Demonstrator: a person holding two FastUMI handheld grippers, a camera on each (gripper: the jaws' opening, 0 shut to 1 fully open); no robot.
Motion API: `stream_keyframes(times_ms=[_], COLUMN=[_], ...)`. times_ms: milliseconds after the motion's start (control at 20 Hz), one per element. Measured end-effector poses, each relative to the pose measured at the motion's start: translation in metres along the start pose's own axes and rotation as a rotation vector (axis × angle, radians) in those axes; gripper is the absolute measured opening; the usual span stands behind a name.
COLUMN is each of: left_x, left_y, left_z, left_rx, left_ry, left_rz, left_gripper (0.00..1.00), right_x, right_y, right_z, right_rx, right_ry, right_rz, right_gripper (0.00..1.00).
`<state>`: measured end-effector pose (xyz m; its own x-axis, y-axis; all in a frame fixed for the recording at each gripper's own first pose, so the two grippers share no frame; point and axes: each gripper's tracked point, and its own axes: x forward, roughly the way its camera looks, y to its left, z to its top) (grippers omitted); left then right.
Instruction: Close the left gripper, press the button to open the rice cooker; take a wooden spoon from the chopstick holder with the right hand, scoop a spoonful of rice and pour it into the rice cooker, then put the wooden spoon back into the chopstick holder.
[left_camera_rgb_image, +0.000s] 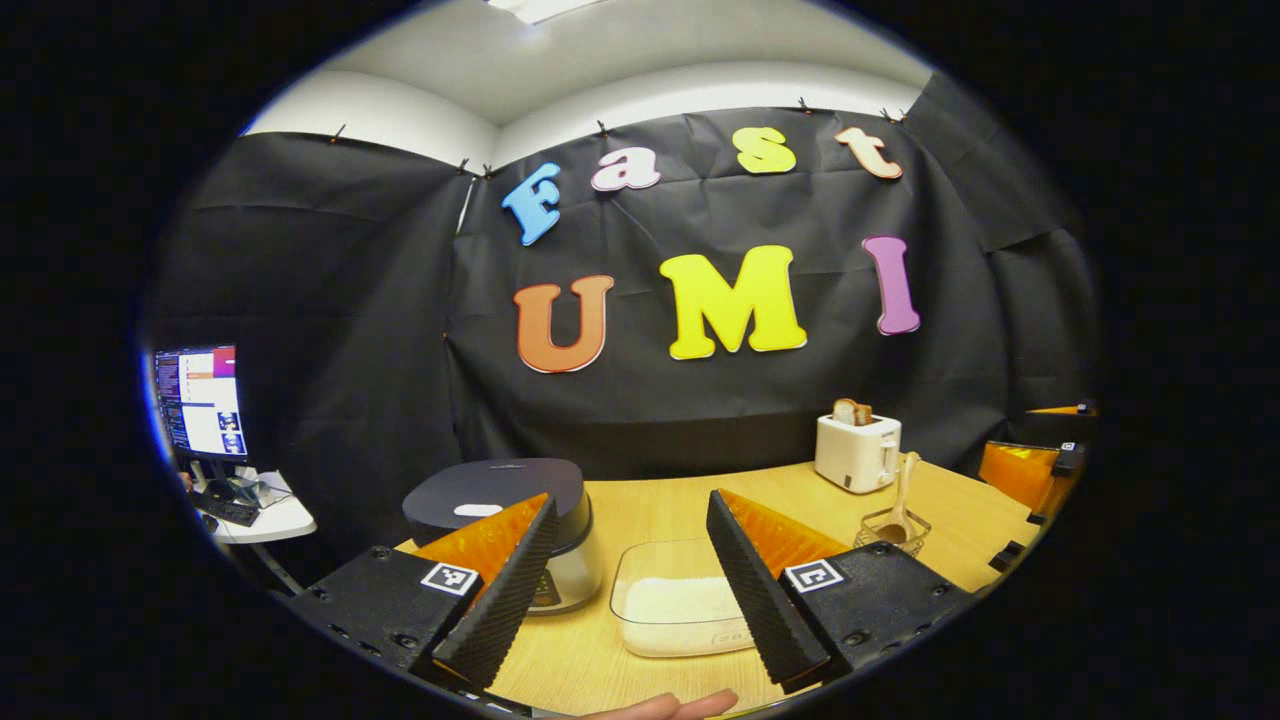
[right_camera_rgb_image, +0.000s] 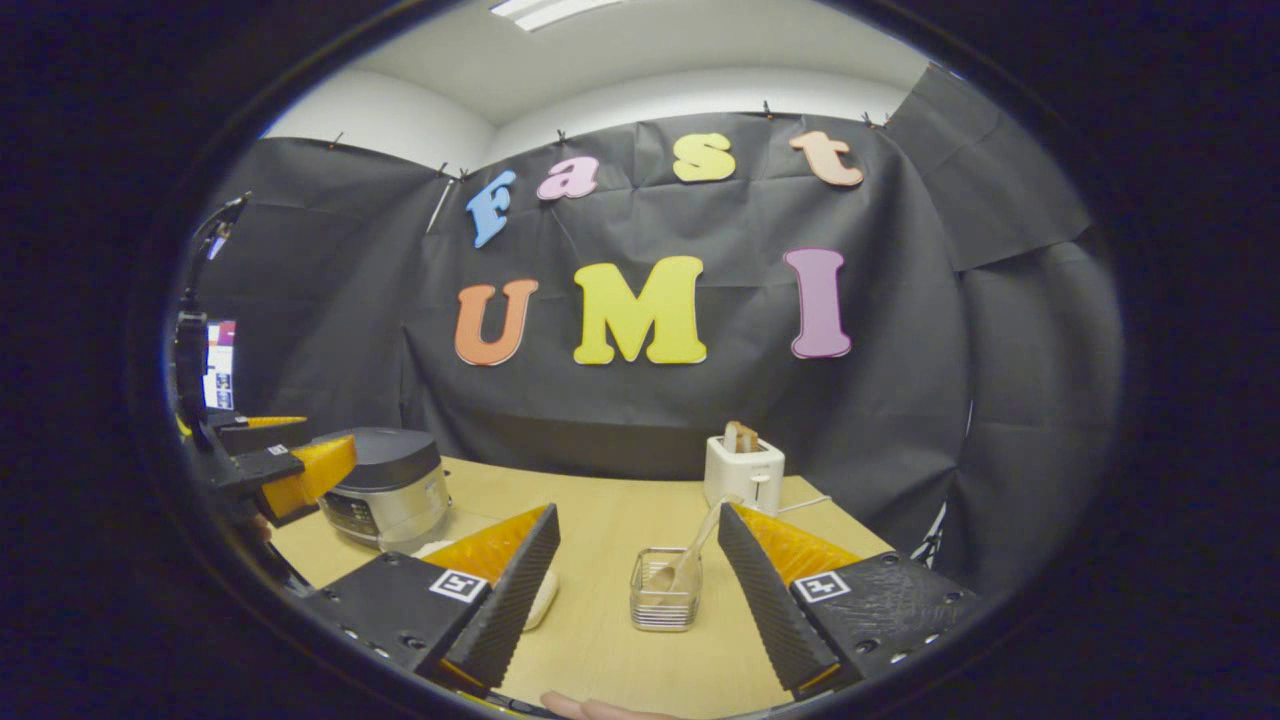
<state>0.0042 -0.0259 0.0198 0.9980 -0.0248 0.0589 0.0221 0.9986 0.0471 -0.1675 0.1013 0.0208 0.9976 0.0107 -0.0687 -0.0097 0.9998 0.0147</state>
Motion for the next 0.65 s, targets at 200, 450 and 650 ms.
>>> stream_keyframes(times_ms=[200,450,650], left_x=[-0.003,-0.003,-0.005], left_y=[-0.007,-0.01,-0.016], left_z=[-0.008,-0.009,-0.011], left_rx=[-0.034,-0.049,-0.061], left_ry=[0.009,0.019,0.024], left_rz=[-0.025,-0.046,-0.055], left_gripper=[0.95,0.95,0.95], right_x=[0.002,0.006,0.012], right_y=[0.006,0.003,-0.004], right_z=[-0.002,-0.003,-0.009], right_rx=[0.032,0.046,0.02], right_ry=[-0.008,-0.02,-0.011], right_rz=[0.039,0.038,0.028], right_gripper=[0.94,0.94,0.94])
